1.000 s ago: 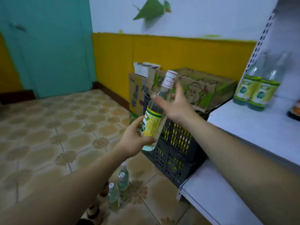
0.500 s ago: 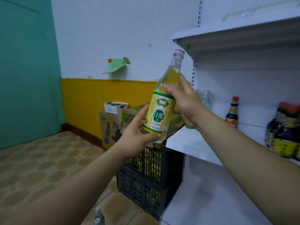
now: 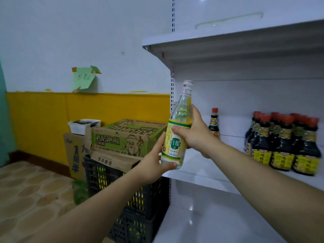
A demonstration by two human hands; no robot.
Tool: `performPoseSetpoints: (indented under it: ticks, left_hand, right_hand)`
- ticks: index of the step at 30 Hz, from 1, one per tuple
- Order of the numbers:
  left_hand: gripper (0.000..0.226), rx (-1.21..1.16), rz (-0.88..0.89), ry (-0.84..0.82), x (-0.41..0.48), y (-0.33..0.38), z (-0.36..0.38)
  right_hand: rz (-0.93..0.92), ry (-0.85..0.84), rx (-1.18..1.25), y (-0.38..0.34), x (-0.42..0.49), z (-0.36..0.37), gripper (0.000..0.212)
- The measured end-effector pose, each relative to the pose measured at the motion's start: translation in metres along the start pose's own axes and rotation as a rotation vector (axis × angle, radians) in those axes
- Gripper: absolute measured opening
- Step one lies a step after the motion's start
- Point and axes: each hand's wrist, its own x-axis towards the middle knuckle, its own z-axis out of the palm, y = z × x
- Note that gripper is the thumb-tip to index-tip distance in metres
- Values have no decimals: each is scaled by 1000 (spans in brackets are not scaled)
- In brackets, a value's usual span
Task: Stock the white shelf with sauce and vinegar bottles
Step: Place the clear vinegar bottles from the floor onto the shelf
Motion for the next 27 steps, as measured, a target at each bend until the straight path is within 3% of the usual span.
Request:
performPoseSetpoints:
  ticks: [7, 14, 17, 21, 24, 27]
  left_hand:
    - [79, 518, -282, -157, 54, -65, -2]
    - [68, 942, -350, -173, 102, -120, -4]
    - [66, 992, -368, -212, 114, -139, -11]
    - [70, 881, -315, -172, 115, -161, -9]
    - [82, 924, -272, -225, 116, -167, -9]
    - [70, 990, -238, -287, 117, -162, -10]
  right_hand:
    - [78, 65, -83, 75, 38, 3, 95]
    - [91, 69, -110, 120, 73, 18, 93]
    - [88, 77, -120, 130, 90, 26, 89]
    - [94, 64, -144, 144, 118, 37, 86]
    - [107, 82, -167, 154, 138, 47, 89]
    - [103, 100, -193, 162, 155, 57, 89]
